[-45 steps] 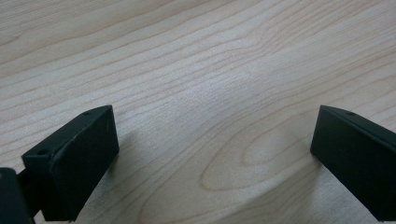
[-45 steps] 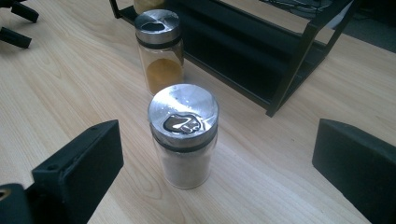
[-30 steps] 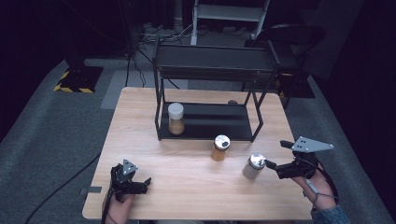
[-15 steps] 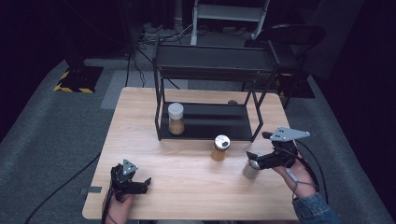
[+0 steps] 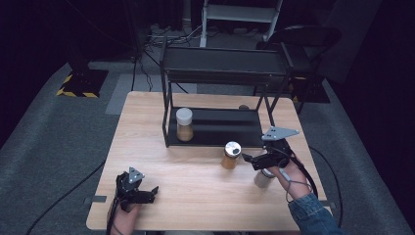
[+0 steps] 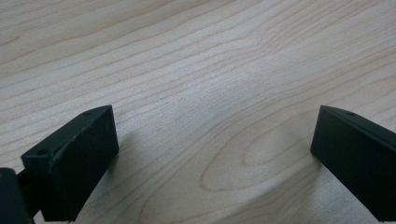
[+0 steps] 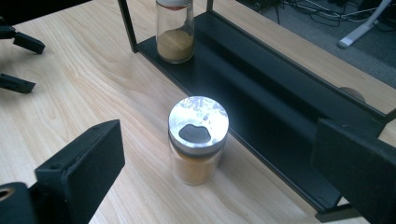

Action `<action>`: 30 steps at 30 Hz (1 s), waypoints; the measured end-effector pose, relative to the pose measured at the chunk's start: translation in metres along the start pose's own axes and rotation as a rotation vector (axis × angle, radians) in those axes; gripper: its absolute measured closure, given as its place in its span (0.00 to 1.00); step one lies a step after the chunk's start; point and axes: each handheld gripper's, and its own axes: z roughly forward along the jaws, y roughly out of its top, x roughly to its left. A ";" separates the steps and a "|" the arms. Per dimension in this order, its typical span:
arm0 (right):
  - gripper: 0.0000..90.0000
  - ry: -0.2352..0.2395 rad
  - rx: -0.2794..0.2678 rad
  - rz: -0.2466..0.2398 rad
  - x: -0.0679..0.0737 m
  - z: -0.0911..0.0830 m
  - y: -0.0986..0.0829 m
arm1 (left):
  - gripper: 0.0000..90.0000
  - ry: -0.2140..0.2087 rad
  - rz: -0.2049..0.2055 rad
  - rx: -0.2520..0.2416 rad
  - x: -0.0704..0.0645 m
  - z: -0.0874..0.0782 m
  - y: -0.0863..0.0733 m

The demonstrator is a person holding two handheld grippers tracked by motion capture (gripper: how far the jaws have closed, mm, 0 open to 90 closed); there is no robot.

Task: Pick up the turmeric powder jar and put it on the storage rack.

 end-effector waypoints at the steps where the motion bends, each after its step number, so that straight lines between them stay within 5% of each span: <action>1: 0.03 -0.002 0.002 0.001 0.001 0.003 0.001 | 0.01 0.000 0.000 0.000 0.000 0.000 0.000; 13: 0.03 0.003 0.033 0.015 0.008 0.037 0.009 | 0.01 0.000 0.000 0.000 0.000 0.000 0.000; 30: 0.06 -0.044 0.188 0.023 0.018 0.083 0.025 | 0.01 -0.001 0.002 0.000 0.000 0.000 0.000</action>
